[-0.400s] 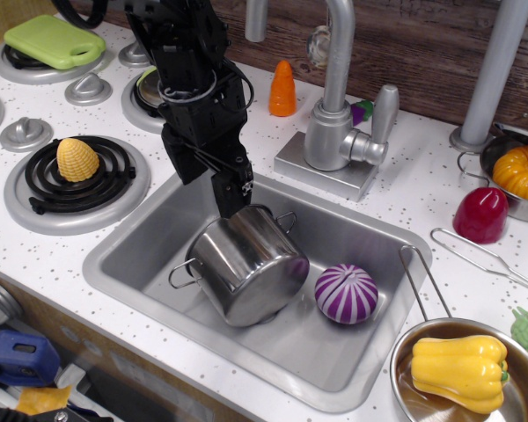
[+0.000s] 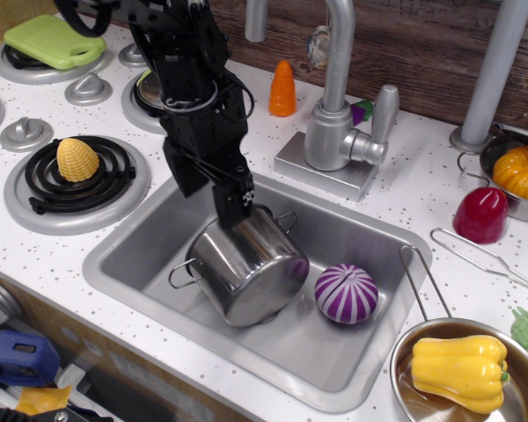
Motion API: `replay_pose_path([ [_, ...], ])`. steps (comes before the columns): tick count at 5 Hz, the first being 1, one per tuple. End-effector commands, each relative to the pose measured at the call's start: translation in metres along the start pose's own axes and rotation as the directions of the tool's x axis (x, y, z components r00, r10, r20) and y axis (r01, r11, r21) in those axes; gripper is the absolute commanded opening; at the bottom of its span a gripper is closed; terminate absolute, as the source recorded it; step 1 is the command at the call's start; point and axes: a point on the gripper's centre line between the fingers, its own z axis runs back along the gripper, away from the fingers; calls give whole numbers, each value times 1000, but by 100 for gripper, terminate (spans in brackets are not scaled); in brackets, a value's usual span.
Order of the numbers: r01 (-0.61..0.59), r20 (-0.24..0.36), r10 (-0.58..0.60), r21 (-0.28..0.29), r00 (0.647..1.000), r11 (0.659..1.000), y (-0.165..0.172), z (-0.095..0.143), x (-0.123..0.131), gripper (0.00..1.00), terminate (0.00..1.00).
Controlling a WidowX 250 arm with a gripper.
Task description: Flip pot upright in sink
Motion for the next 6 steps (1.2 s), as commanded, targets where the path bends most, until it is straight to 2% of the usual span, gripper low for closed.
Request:
replay_pose_path([
  [1, 28, 76, -22, -79, 997, 996, 18, 11, 16, 100, 0],
  [2, 21, 104, -5, -147, 995, 989, 22, 0, 19, 100, 0],
  [3, -11, 108, 38, -240, 993, 971, 22, -9, 19, 100, 0],
  [4, -23, 126, 60, -277, 990, 960, 21, -20, 17, 100, 0],
  [6, -116, 71, 161, -423, 984, 899, 11, -31, 14, 100, 0],
])
